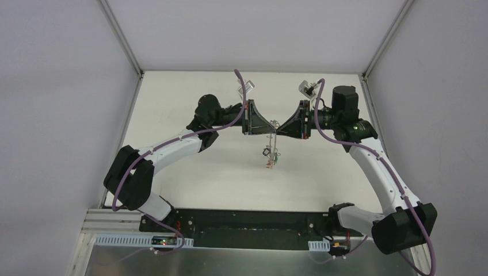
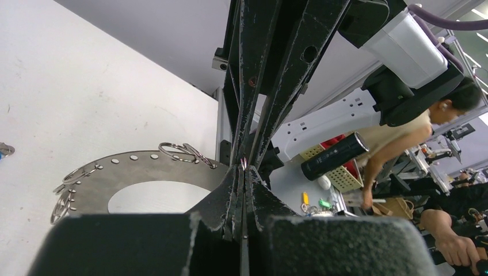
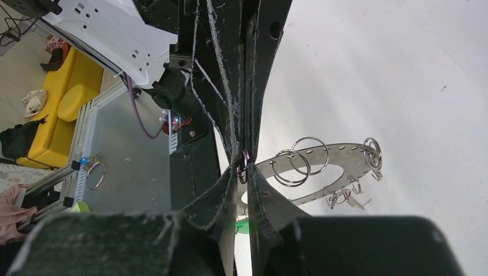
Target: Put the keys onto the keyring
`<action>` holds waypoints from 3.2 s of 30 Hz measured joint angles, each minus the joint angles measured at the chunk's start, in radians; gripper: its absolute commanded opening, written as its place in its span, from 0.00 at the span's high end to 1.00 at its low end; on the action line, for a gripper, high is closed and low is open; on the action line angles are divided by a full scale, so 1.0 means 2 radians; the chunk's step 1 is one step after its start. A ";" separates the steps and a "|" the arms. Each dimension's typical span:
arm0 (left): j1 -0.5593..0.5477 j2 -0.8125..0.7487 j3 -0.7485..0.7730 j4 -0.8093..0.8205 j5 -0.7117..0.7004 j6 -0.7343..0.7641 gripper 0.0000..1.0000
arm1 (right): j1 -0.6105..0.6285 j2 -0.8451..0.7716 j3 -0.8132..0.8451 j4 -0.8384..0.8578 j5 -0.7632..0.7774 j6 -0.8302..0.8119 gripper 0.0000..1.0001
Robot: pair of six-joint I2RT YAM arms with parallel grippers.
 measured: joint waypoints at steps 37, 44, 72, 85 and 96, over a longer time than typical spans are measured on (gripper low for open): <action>0.001 -0.005 0.001 -0.031 0.000 0.055 0.75 | 0.007 0.001 0.020 -0.071 0.033 -0.059 1.00; 0.004 -0.027 0.045 -0.196 0.013 0.204 0.68 | 0.044 0.016 0.082 -0.172 0.093 -0.150 1.00; -0.007 -0.037 0.078 -0.320 0.031 0.360 0.75 | 0.073 0.066 0.121 -0.255 0.139 -0.179 1.00; -0.007 -0.032 0.078 -0.327 0.031 0.376 0.90 | 0.069 0.059 0.095 -0.220 0.120 -0.162 1.00; -0.007 -0.029 0.071 -0.314 0.031 0.374 0.93 | 0.059 0.051 0.084 -0.205 0.113 -0.151 1.00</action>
